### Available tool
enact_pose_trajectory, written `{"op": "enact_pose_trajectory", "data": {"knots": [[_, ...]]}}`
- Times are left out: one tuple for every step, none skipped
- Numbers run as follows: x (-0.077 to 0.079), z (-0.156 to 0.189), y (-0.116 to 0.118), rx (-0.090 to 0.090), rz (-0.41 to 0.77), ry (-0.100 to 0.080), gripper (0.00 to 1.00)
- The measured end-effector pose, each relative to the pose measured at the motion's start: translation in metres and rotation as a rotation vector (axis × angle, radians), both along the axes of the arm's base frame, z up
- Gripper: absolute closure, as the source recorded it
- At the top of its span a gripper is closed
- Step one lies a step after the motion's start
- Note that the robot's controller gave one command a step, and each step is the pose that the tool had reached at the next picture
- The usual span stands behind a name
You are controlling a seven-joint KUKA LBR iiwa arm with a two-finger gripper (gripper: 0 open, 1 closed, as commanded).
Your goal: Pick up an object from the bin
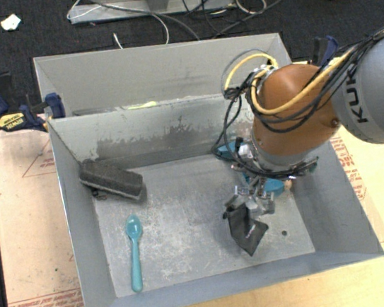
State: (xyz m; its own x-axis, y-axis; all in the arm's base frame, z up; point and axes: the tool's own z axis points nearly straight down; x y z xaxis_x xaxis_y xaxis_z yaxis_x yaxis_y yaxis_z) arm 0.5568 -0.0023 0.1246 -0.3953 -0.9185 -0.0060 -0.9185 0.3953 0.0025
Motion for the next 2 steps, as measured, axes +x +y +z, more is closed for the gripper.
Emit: {"op": "enact_pose_trajectory", "data": {"knots": [[0.008, 0.010, 0.002, -0.001, -0.314, -0.006, 1.00], [0.009, 0.055, 0.009, -0.001, -0.247, 0.002, 1.00]]}}
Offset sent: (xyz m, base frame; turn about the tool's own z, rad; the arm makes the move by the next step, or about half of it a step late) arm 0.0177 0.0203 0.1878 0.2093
